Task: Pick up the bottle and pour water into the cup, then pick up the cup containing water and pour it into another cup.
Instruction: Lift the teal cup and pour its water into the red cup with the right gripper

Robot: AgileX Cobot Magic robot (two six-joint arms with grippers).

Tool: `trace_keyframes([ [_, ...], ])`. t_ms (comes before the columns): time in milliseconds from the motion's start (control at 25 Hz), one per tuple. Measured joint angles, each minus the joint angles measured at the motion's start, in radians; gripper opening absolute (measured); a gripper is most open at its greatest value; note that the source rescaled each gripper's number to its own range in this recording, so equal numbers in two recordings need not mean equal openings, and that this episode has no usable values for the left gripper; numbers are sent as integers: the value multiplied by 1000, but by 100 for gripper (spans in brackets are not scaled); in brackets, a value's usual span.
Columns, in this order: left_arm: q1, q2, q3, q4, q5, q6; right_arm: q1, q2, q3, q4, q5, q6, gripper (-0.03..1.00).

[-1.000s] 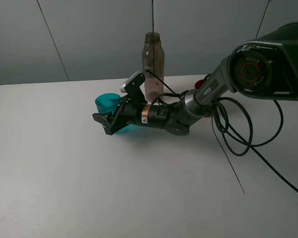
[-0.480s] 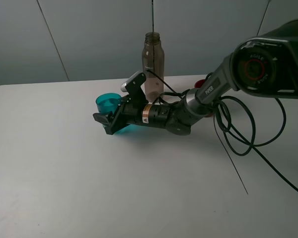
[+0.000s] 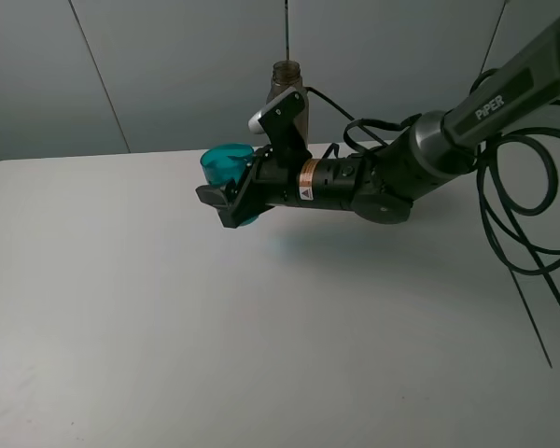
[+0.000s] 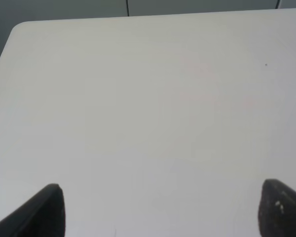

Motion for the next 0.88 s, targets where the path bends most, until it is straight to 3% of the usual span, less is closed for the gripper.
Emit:
trace_keyframes([
  [320,0,0,0,0,0,0,-124,-203,168,0,87,1,3],
  [880,0,0,0,0,0,0,-294,-381,213,6,254,3,3],
])
